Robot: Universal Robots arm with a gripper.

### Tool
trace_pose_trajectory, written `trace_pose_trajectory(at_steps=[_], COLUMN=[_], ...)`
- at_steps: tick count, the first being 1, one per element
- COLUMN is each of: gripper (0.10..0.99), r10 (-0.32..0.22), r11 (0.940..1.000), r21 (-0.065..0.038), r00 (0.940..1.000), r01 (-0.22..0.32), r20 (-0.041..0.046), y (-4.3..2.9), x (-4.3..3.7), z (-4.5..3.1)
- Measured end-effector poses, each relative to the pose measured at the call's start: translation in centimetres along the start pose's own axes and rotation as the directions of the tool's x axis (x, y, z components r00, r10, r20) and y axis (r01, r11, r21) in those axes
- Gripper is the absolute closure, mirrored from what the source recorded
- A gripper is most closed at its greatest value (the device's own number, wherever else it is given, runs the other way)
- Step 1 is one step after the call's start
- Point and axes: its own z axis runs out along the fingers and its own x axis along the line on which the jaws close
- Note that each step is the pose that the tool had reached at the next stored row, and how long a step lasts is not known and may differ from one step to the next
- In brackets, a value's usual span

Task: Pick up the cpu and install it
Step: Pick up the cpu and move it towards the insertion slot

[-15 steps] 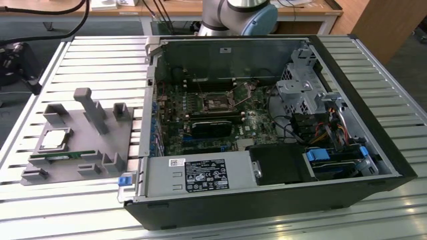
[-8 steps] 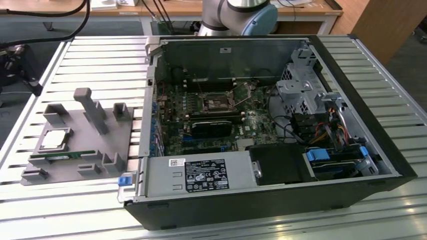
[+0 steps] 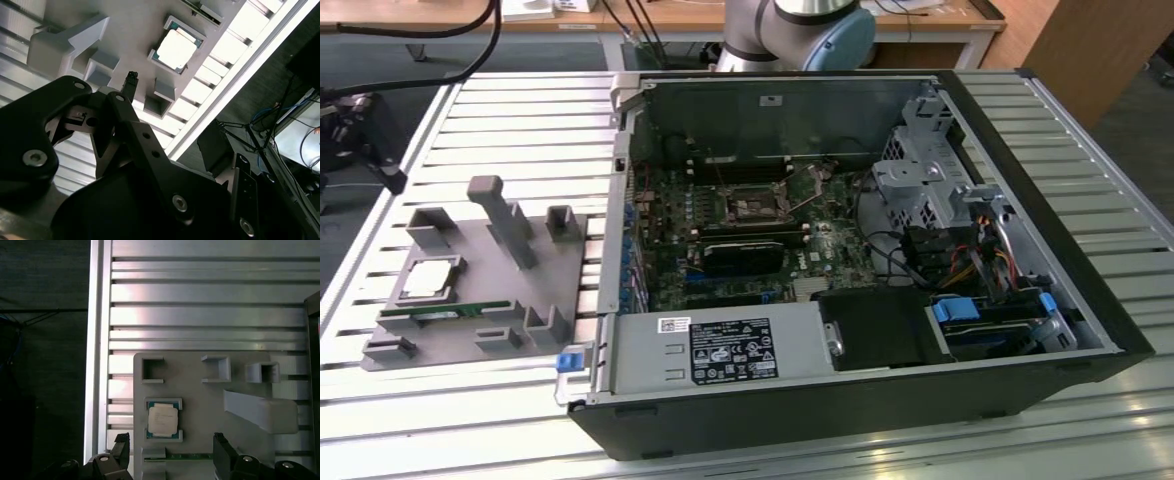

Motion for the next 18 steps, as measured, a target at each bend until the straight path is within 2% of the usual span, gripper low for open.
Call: trace_pose_trajectory(at_steps=[18], gripper=[0.325], r10=[0.000], r11=[1.0000], r21=[0.000], r00=[1.0000], r01=[0.000], r20=[0.0001], y=[-0.11], x=[-0.01], z=[0.77])
